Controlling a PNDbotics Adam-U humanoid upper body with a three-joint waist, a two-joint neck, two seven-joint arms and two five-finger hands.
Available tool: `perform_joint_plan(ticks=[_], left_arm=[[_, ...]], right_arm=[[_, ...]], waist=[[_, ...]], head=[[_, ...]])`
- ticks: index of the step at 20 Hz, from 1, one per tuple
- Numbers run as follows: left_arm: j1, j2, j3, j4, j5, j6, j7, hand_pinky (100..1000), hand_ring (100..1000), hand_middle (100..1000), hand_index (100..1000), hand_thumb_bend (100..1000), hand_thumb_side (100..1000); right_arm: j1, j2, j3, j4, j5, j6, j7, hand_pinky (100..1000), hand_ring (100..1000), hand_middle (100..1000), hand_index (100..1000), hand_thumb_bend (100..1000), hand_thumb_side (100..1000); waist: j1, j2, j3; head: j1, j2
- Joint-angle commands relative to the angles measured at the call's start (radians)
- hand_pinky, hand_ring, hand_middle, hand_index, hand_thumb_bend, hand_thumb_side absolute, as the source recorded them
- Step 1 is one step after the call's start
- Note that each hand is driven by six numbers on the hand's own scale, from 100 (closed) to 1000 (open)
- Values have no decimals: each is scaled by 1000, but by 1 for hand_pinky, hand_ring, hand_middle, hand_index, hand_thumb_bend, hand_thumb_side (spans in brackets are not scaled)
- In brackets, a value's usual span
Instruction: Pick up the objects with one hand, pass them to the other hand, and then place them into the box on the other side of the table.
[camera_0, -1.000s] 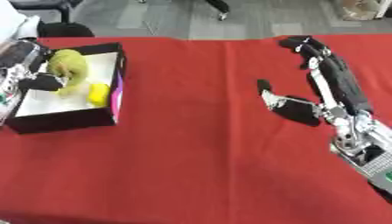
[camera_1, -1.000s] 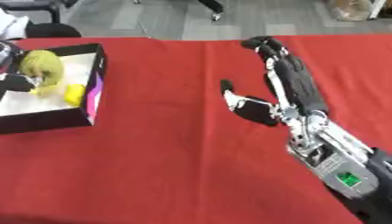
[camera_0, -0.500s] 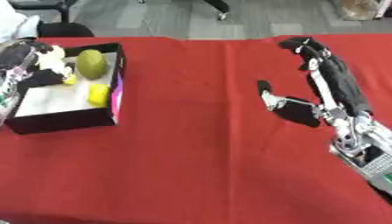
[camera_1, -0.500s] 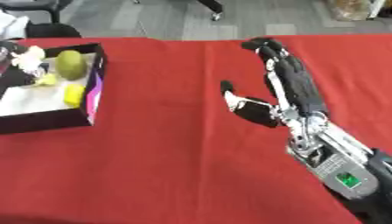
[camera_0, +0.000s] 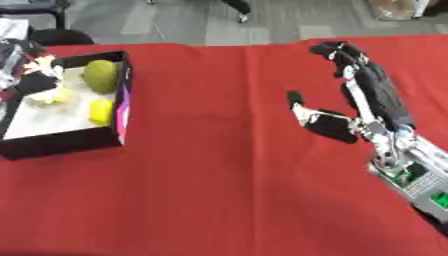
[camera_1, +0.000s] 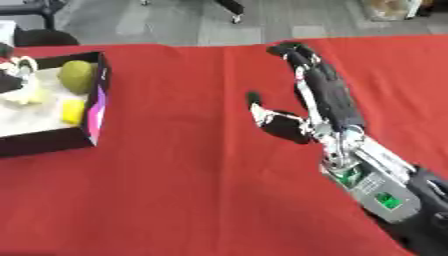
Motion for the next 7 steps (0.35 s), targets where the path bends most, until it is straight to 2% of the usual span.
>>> perform_joint_plan(ticks=[1,4,7], left_arm=[[24,81,42,-128,193,-7,29,865,724,702,836,100,689],[94,100,67,-242,384,-32,65,878,726,704,850,100,729],[164,100,89,-345,530,-59,102,890,729,705,863,100,759]], right_arm=[[17,-58,-59,-15,-34,-16,-47,659,835,843,869,100,212],[57,-82,-110,-15,-93,-33,-106,642,831,845,865,100,202],[98,-98,-173,-15,-166,-57,-179,609,821,846,852,100,123]], waist=[[-12,-14,-3],[-12,-15,-8],[-14,-15,-14]], head=[[-20,-2],[-26,-2],[-26,-2]])
